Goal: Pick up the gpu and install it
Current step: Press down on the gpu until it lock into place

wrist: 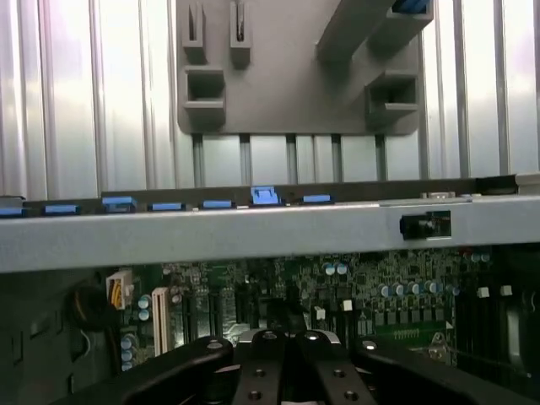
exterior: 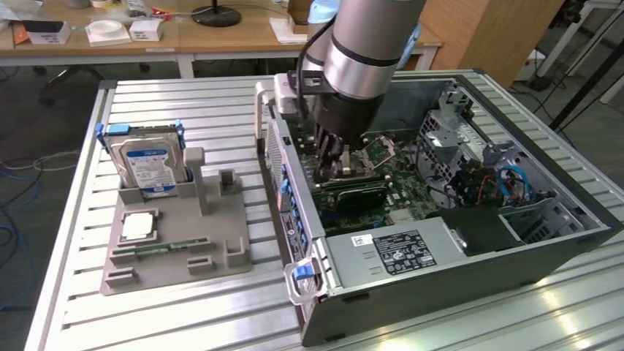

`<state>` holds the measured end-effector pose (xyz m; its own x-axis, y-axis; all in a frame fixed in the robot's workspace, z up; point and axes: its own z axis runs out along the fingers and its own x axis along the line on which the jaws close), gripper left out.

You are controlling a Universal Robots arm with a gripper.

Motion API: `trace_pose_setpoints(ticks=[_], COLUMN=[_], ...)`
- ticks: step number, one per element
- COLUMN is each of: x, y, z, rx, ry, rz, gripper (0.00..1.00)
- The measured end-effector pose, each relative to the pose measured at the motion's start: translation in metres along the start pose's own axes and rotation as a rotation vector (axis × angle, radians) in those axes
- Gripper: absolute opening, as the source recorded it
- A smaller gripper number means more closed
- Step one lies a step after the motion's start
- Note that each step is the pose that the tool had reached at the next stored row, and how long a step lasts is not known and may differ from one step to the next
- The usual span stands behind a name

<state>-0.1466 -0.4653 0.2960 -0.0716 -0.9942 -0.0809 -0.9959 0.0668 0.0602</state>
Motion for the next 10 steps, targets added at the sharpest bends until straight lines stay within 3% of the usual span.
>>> trace_pose_setpoints(ticks=[4,10], x=[-0.001,-0.001], y=[-0.0112,-0.0335], z=[0.0023,0.0091], rx=[0.0145,0.0195], ry=[-0.0010,-0.0014], rz=[-0.001,-0.002], gripper=[0.11,0.11])
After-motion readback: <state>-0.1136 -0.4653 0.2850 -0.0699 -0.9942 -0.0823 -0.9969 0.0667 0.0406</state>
